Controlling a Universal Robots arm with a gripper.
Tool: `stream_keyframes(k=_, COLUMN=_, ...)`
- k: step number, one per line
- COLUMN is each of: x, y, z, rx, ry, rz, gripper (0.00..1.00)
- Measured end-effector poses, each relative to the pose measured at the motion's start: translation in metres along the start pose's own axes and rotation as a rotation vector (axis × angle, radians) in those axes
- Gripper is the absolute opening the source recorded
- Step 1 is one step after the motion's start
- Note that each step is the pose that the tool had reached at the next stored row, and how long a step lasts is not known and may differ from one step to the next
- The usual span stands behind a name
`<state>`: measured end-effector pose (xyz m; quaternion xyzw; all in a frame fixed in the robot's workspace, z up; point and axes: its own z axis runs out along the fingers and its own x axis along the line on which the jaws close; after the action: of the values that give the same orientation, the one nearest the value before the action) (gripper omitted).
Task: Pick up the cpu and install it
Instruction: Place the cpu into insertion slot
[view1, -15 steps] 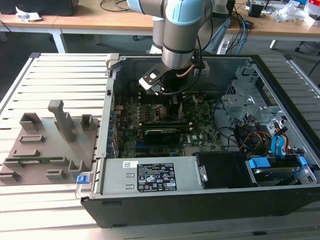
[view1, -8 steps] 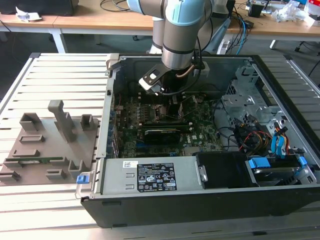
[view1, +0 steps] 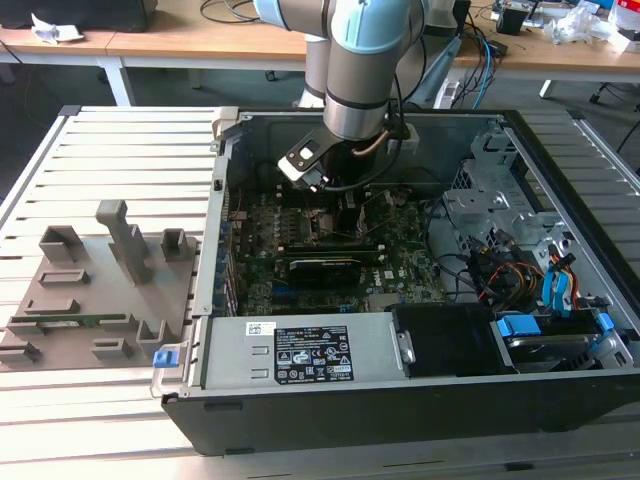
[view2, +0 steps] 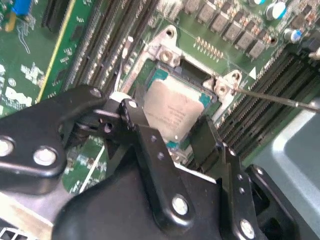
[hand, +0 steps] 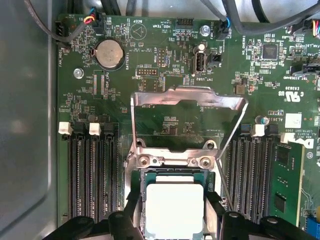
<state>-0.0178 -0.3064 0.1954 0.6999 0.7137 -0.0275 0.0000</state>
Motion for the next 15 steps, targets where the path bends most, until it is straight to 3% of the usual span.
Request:
stream_keyframes(k=9, x=0.002, y=0.0, z=-0.0002, rx=0.0001, ry=0.0, rz=0.0, gripper=0.62)
stream_keyframes(k=15, x=-0.0025, y=-0.0002, z=-0.0025, rx=0.0002, ry=0.0, rz=0.0, gripper=0.62)
